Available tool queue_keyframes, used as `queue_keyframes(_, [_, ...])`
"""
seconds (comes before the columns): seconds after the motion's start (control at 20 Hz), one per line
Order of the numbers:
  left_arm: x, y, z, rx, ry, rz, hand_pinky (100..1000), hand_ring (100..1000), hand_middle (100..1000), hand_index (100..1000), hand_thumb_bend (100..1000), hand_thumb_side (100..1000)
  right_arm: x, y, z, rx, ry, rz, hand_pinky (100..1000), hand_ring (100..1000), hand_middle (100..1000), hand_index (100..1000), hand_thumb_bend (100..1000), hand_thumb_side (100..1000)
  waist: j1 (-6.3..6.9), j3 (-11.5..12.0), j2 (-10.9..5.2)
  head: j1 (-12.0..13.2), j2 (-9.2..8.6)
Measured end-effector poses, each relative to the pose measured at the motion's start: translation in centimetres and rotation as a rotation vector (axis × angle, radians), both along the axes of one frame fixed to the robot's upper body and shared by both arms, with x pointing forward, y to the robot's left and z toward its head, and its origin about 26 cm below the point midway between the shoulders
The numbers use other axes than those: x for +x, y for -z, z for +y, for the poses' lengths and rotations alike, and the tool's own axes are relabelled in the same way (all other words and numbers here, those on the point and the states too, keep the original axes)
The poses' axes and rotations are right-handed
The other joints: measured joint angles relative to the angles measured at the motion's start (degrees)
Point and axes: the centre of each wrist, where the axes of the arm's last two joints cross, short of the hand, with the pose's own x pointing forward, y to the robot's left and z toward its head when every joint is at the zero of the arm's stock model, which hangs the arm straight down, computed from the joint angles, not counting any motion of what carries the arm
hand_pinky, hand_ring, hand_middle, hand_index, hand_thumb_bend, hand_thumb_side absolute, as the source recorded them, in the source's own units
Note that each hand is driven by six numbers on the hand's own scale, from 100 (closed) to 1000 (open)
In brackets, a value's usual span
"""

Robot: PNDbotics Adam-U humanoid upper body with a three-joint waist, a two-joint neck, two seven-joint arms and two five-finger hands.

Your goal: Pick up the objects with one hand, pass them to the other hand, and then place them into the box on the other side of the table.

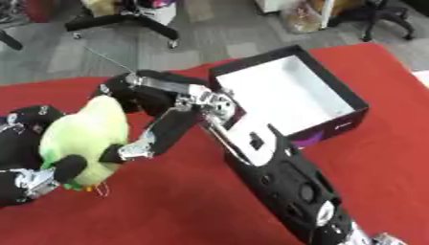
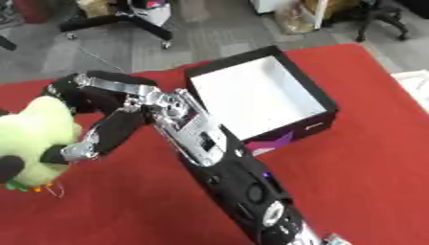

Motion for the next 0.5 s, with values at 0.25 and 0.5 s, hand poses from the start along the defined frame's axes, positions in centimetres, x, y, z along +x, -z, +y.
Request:
queue_keyframes(0.25, [0.04,0.19,0.21,-0.013,0.014,0.014,1000,553,445,659,887,202,-0.02,-0.15,-0.25,0.021,0.033,0.024,796,638,448,317,391,100,0.0,-0.09,0.0,0.22,-0.03])
queue_keyframes(0.5, [0.04,0.39,0.68,-0.017,0.021,-0.008,1000,611,495,729,973,252,-0.04,-0.3,-0.47,0.042,0.063,0.044,793,634,446,314,400,113,0.0,-0.17,0.0,0.28,-0.03])
